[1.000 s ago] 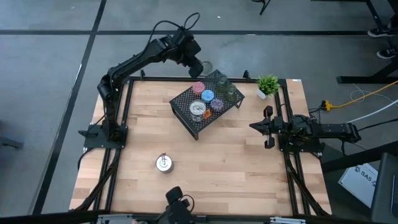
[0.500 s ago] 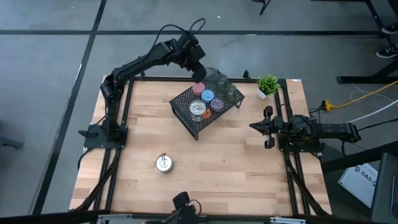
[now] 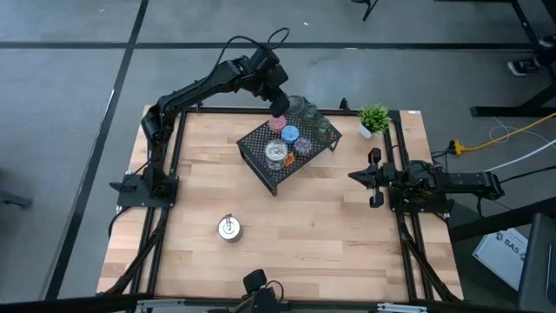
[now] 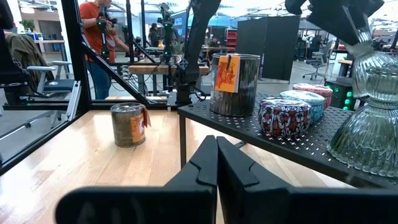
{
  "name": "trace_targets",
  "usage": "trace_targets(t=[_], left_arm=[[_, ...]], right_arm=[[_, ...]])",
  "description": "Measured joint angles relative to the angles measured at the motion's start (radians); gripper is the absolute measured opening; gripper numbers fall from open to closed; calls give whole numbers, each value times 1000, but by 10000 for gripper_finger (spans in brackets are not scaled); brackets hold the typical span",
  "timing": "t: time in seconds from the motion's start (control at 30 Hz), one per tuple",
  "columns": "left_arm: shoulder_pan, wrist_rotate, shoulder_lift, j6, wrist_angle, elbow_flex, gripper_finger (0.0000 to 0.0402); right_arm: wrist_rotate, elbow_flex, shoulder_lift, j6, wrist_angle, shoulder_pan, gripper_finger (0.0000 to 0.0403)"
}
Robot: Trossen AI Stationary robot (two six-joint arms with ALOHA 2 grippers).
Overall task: Pick & Place candle stick holders
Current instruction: Put the green glass candle holder on the shelf aligned with the green glass candle holders
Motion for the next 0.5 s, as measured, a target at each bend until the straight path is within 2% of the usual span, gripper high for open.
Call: trace_targets(t=[0.5], left_arm=[[-11, 1, 34, 0, -20, -1, 180]], right_arm=[[0, 0, 0, 0, 0, 0, 0]])
